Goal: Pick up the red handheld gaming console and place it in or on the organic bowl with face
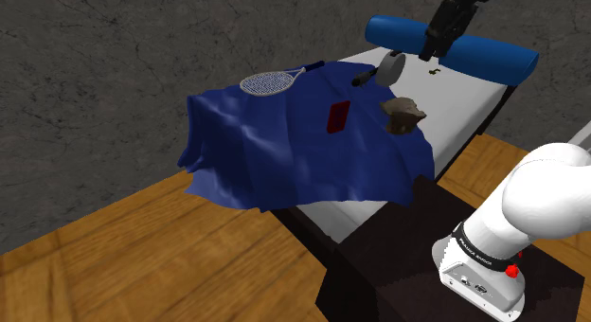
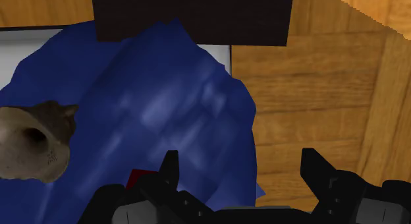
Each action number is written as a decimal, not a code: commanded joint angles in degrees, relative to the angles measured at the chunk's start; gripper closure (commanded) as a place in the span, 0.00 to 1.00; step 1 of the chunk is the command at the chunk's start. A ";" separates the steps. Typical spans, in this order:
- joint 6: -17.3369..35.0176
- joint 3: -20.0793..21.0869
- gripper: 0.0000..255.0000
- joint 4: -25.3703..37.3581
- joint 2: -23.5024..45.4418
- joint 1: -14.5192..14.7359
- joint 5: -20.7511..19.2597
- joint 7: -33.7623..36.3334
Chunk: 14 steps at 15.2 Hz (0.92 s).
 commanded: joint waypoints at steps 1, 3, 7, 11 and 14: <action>0.00 0.00 0.00 0.00 0.00 0.00 0.00 0.00; 2.99 -1.80 0.00 -1.33 2.03 0.66 -1.36 -4.20; 9.06 -5.31 0.00 -2.89 7.18 1.98 -3.70 -12.42; 15.10 -8.68 0.00 -2.99 13.62 3.42 -5.33 -20.48; 19.45 -11.04 0.00 -2.13 19.17 4.61 -5.95 -26.47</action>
